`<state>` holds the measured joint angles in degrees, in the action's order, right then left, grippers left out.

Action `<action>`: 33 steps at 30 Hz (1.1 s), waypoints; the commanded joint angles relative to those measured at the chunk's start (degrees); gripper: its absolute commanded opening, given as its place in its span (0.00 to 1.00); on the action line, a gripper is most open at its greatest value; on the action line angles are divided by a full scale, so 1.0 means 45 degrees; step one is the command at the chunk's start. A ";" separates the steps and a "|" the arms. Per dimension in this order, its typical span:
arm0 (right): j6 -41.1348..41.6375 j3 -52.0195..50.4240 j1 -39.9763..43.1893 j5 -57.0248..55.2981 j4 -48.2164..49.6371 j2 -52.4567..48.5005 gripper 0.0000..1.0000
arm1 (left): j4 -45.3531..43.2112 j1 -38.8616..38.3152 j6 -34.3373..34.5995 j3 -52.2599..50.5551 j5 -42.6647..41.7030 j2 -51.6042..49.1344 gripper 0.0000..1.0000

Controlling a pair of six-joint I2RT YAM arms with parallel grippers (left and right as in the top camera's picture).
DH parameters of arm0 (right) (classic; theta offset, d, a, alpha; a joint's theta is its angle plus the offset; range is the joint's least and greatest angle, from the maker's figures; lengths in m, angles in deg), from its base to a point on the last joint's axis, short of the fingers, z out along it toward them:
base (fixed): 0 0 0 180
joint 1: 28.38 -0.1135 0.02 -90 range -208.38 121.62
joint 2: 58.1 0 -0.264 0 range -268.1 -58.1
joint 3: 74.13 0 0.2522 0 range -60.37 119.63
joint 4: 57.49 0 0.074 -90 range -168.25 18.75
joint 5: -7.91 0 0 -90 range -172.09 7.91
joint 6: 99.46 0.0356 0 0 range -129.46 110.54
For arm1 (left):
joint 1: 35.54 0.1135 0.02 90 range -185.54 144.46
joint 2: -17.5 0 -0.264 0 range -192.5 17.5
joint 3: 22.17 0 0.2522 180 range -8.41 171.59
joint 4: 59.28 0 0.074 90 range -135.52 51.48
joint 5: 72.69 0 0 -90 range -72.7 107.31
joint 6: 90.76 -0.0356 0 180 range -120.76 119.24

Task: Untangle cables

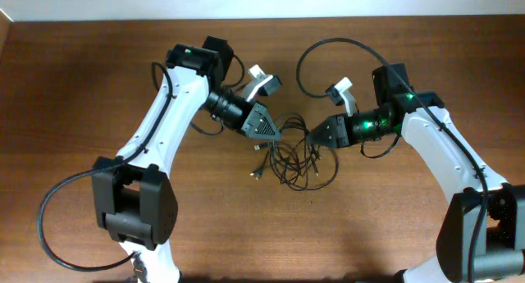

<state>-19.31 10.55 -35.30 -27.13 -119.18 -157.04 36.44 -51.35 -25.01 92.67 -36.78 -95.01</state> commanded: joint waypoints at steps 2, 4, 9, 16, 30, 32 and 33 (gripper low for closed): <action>-0.0141 -0.0068 -0.0058 -0.1088 -0.0151 0.0253 0.22 | 0.0044 -0.0015 -0.0204 0.0034 -0.1137 0.0019 0.00; -0.0141 -0.0068 -0.0058 -0.1248 -0.0136 0.0248 0.22 | 0.0097 -0.0039 -0.0204 0.0034 -0.1287 0.0019 0.00; -0.0039 -0.0068 -0.0073 -0.1690 -0.0078 0.0248 0.22 | 0.0291 -0.0053 -0.0204 0.0034 -0.1802 0.0019 0.00; 0.0092 -0.0068 -0.0461 -0.1214 -0.0151 0.0248 0.26 | 0.0282 -0.0136 -0.0160 0.0034 -0.1651 0.0019 0.00; -0.0228 0.0695 -0.0102 -0.0656 -0.1472 0.0267 0.37 | -0.0039 -0.0223 0.0461 0.0034 -0.0646 0.0019 0.00; -0.0398 0.0801 -0.0097 -0.0656 -0.1384 0.0267 0.37 | 0.0010 -0.0413 0.0476 0.0034 -0.0636 0.0019 0.00; -0.0389 0.0971 -0.0024 -0.0641 -0.1248 0.0267 0.37 | 0.0044 -0.0568 0.0476 0.0034 -0.0636 0.0019 0.00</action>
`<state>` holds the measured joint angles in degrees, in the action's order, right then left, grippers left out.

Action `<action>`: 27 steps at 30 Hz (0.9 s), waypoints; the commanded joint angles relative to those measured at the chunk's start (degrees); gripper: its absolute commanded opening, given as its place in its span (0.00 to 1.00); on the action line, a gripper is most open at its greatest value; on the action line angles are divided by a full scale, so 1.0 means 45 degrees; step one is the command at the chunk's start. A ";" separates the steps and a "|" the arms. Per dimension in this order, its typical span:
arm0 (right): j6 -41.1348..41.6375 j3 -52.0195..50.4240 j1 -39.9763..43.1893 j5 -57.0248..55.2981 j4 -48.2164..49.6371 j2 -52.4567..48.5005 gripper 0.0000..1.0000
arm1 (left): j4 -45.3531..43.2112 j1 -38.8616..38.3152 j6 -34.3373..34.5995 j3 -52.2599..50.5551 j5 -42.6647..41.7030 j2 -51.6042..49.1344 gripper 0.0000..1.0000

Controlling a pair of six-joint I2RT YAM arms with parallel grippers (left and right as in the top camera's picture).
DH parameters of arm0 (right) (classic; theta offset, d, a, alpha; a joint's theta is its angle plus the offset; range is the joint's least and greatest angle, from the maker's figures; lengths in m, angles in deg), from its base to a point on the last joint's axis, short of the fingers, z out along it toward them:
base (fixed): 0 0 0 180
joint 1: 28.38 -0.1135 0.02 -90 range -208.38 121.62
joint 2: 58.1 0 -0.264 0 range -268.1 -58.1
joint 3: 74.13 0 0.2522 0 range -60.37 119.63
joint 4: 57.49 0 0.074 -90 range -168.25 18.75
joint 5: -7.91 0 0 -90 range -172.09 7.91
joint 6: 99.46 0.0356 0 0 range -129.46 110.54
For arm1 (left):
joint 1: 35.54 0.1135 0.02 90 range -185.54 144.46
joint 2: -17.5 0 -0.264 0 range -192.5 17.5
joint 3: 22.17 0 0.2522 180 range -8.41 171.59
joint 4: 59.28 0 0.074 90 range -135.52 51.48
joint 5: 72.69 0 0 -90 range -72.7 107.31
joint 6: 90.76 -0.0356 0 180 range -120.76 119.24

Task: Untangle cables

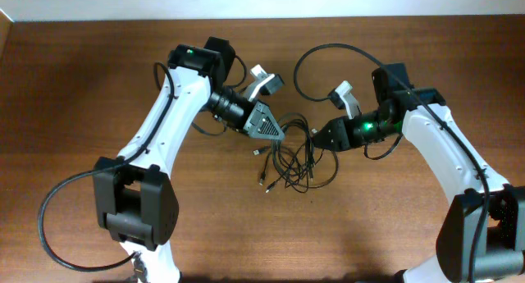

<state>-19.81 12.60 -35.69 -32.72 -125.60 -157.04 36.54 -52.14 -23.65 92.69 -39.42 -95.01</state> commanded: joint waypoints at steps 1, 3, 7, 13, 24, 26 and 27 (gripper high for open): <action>-0.0272 0.0709 0.0141 0.0607 0.0126 0.0267 0.37 | 0.0019 -0.0549 0.0185 0.0029 -0.0049 0.0019 0.00; -0.0282 0.1103 0.0189 0.0612 -0.0554 0.0267 0.37 | 0.0010 -0.0831 0.0267 0.0029 -0.0053 0.0019 0.00; -0.1001 0.1103 0.0194 0.0578 -0.1617 0.0262 0.37 | -0.0296 -0.0889 0.0758 0.0029 -0.0039 0.0019 0.00; -0.0991 0.1098 0.0214 0.0554 -0.2181 0.0262 0.41 | -0.0461 -0.0889 0.1282 0.0029 0.0180 0.0019 0.00; -0.0986 0.1059 0.0199 -0.0787 -0.1889 0.0238 0.46 | -0.0355 -0.0899 0.2472 0.0029 -0.1506 0.0019 0.00; -0.0986 0.0889 0.0053 -0.0826 -0.1627 0.0238 0.46 | -0.0277 -0.0894 0.2521 0.0029 -0.1549 0.0019 0.00; -0.0981 0.0801 -0.0034 -0.1001 -0.1477 0.0238 0.45 | -0.0248 -0.0899 0.2521 0.0029 -0.1549 0.0019 0.00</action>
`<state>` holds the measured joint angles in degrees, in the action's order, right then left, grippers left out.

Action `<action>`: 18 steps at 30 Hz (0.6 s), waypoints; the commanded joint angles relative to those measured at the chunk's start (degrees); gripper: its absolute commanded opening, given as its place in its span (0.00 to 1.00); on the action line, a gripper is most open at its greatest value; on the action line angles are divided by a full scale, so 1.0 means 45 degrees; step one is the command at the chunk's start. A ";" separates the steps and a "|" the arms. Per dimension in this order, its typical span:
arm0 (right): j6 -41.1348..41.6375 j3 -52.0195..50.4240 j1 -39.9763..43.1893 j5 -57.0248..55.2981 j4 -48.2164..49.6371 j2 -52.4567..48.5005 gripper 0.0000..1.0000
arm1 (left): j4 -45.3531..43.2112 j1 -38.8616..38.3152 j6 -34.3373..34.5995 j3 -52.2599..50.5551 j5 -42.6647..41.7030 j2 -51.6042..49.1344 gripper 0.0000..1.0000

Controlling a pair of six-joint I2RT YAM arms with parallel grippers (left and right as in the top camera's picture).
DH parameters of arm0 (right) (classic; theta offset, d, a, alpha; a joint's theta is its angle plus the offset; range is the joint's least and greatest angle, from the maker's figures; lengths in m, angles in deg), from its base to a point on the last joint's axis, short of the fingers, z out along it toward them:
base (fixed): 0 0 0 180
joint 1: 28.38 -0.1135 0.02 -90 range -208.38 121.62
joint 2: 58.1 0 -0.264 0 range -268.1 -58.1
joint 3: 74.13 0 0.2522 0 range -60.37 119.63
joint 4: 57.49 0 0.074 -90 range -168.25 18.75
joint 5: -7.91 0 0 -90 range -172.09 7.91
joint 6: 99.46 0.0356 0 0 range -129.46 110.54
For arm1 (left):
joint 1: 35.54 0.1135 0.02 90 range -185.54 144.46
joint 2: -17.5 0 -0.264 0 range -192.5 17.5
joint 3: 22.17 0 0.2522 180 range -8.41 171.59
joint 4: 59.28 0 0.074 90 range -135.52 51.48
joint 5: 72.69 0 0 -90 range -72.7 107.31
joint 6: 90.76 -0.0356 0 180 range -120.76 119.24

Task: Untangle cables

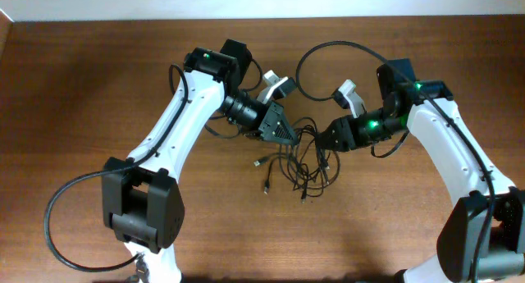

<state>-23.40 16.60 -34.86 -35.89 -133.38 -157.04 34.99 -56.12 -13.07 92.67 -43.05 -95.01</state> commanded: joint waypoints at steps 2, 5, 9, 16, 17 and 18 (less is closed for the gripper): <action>-0.0136 -0.0155 -0.0408 -0.1214 0.0714 0.0238 0.29 | 0.0126 -0.0015 0.0165 0.0034 -0.0738 0.0019 0.00; 0.0544 -0.0151 -0.0476 -0.1477 0.1865 0.0238 0.15 | 0.0121 -0.0015 0.0160 0.0034 -0.0602 0.0019 0.00; 0.1035 -0.0155 -0.0476 -0.2803 0.2064 0.0238 0.04 | 0.0131 -0.0010 0.0165 0.0034 -0.0544 0.0019 0.00; 0.3298 -0.0155 -0.0476 -0.4940 0.3079 0.0238 0.04 | 0.0136 -0.0015 0.0165 0.0034 -0.0539 0.0019 0.00; 0.3813 -0.0160 -0.0476 -0.5892 0.3079 0.0238 0.04 | 0.0136 -0.0010 0.0165 0.0034 -0.0534 0.0019 0.00; 0.4313 -0.0194 -0.0476 -0.6878 0.3050 0.0238 0.04 | 0.0136 -0.0010 0.0160 0.0034 -0.0525 0.0019 0.00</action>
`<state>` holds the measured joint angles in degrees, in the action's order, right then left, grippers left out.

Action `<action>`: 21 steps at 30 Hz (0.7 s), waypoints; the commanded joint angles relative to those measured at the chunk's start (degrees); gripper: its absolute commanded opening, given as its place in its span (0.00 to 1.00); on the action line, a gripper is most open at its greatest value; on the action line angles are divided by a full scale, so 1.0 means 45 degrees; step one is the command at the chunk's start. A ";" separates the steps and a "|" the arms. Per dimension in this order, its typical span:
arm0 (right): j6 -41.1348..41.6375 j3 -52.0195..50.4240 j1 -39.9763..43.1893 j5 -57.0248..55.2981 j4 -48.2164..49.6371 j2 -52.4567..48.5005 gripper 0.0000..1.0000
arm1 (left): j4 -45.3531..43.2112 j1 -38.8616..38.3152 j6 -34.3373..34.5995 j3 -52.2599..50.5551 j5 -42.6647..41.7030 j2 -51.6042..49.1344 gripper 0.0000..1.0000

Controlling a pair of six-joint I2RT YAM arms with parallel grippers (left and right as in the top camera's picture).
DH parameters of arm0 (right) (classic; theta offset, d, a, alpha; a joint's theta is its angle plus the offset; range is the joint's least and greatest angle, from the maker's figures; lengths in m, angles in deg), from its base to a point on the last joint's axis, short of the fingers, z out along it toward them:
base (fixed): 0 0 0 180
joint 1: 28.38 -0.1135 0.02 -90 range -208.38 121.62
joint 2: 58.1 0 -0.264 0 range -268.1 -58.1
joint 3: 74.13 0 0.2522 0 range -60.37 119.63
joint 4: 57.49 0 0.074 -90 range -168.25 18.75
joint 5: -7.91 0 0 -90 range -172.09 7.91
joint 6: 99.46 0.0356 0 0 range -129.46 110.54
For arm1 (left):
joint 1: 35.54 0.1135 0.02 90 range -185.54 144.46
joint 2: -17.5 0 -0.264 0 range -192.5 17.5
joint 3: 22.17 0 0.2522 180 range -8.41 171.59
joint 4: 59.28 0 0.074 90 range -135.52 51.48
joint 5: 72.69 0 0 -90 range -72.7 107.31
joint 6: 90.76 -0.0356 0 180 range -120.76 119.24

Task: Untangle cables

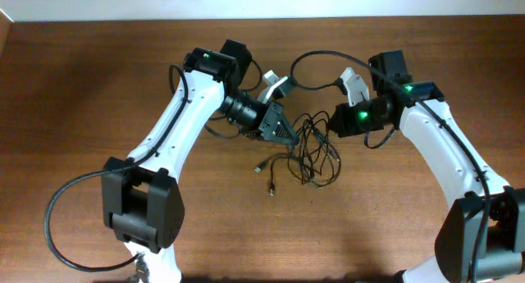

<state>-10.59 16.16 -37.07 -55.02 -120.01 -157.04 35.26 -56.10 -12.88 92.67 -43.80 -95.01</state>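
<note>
A tangle of thin black cables (310,154) hangs and lies at the table's middle in the overhead view. Two loose plug ends (271,187) trail out of it to the lower left. My left gripper (292,137) sits at the tangle's upper left edge and looks shut on a strand. My right gripper (330,125) is at the tangle's upper right edge, also shut on a strand. Strands run taut up to both tips. The fingertips themselves are dark and small against the cables.
The brown wooden table (82,111) runs to a white wall along the far edge. Each arm's own thick black cable (316,57) loops above the grippers. The arm bases stand at the near left and near right.
My right gripper has moved toward the far edge, pulling its side of the tangle up. The loose plug ends have slid a little to the right. The left gripper has hardly moved.
At first both grippers held opposite sides of the tangle, close together at the table's middle. Then the bundle loosened slightly and the plug ends showed. Later the left gripper had shifted right and far. Now the right gripper is farther back, with the tangle stretched between both.
</note>
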 commanded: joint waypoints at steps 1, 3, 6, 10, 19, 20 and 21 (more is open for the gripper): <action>0.1875 -0.0117 0.0015 -0.3575 -0.0010 0.0238 0.04 | 0.0078 -0.0015 0.0117 0.0034 -0.0277 0.0019 0.00; 0.2754 -0.0209 0.0015 -0.5795 -0.0364 0.0238 0.04 | 0.0073 -0.0019 0.0117 0.0034 0.0364 0.0019 0.00; 0.4065 -0.0593 0.0039 -0.8500 -0.0685 0.0238 0.04 | 0.0068 -0.0015 0.0121 0.0034 0.2229 0.0019 0.00; 0.4838 -0.1593 0.0039 -0.9034 -0.0427 0.0238 0.04 | 0.0068 -0.0015 0.0403 0.0034 0.4206 0.0019 0.00; -0.0330 -0.1700 0.0034 0.2215 0.1044 0.0238 0.56 | 0.0223 -0.0044 -0.0053 0.0034 0.3225 0.0019 0.01; -0.0330 -0.1700 0.0034 0.2399 0.1093 0.0238 0.57 | 0.0311 -0.0039 -0.0272 0.0034 0.2924 0.0019 0.01; -0.0335 -0.1700 0.0015 0.2521 0.1127 0.0238 0.57 | 0.0316 -0.0044 -0.0272 0.0034 0.2788 0.0019 0.01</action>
<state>-7.92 8.69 -36.96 -54.56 -115.44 -157.04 36.15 -56.12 -11.81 92.67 -26.57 -95.01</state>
